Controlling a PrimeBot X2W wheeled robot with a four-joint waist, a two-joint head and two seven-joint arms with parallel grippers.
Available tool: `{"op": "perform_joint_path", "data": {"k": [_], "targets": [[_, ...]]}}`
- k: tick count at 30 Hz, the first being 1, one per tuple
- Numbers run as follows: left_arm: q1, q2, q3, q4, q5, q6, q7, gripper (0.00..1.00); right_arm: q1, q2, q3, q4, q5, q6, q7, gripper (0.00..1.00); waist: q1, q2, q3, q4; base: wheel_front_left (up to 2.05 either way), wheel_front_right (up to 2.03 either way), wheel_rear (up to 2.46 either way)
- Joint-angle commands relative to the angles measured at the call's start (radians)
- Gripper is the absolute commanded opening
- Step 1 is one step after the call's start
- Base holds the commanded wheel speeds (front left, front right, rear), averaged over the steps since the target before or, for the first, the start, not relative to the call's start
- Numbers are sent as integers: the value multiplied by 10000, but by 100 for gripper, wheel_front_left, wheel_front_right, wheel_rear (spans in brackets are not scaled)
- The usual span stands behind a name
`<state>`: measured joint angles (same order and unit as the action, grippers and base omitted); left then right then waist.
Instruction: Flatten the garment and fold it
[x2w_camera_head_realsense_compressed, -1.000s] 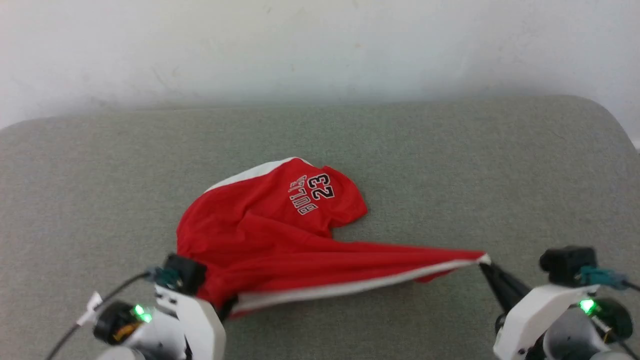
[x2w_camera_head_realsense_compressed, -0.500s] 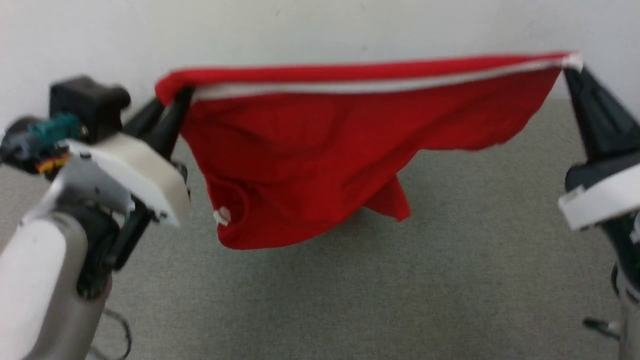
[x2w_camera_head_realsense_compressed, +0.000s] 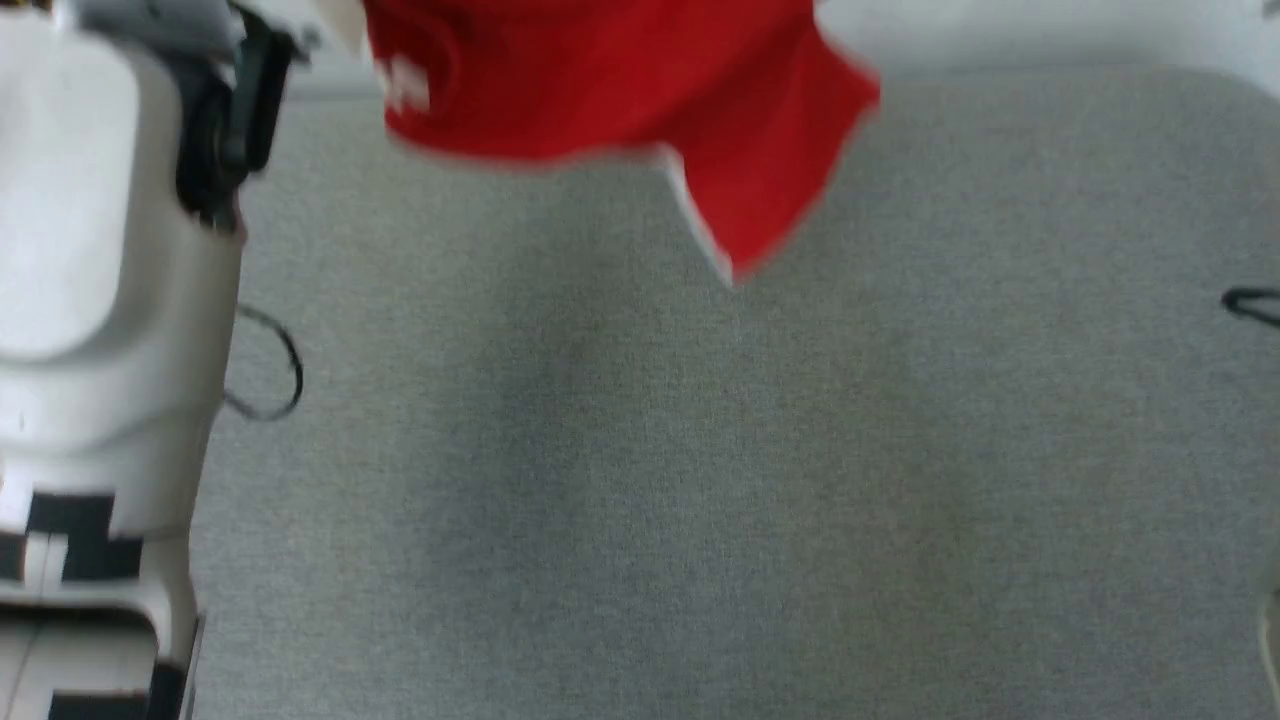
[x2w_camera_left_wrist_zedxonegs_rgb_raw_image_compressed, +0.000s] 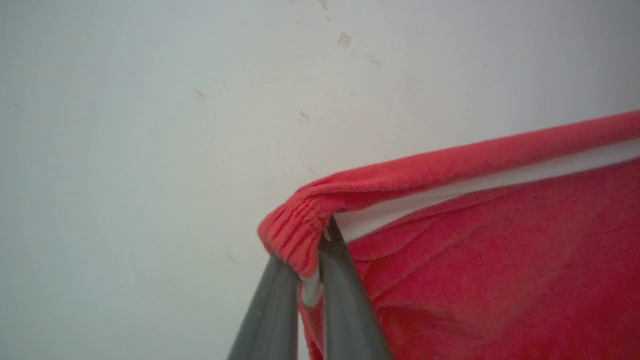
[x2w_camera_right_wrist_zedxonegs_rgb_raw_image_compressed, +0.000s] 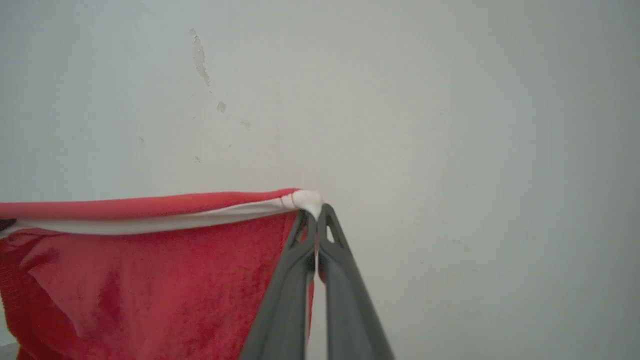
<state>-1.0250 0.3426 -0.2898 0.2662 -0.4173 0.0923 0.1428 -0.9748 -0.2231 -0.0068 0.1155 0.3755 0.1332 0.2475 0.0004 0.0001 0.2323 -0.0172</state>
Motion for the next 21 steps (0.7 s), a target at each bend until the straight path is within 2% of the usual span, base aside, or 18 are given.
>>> {"op": "perform_joint_path", "data": {"k": [1,6,11,16,21], "targets": [[-630,-117,93,834,178,44,-649,0,-652,-85,93,685,-103,-25,-527,0,-4,-1,961,-153,0,0,0],[-1476,-654,104,2897,122,-256,-2188,0,-1513,97,845,2360,-59,-25,-1523,0,-4,-1,1305,-170,0,0,0],[-1361,-1201,105,4964,-210,-645,-3161,0,-1289,443,1721,3994,224,-25,-2060,0,-4,-1,1410,-139,0,0,0],[-567,-1689,58,6337,-494,-1098,-3725,0,-243,447,2640,4927,636,-25,-2529,0,-4,-1,1189,-17,0,0,0],[1257,-2055,75,6530,-768,-1489,-3979,0,1815,45,3363,4588,1205,-25,-2786,0,-4,-1,478,70,0,0,0]]}}
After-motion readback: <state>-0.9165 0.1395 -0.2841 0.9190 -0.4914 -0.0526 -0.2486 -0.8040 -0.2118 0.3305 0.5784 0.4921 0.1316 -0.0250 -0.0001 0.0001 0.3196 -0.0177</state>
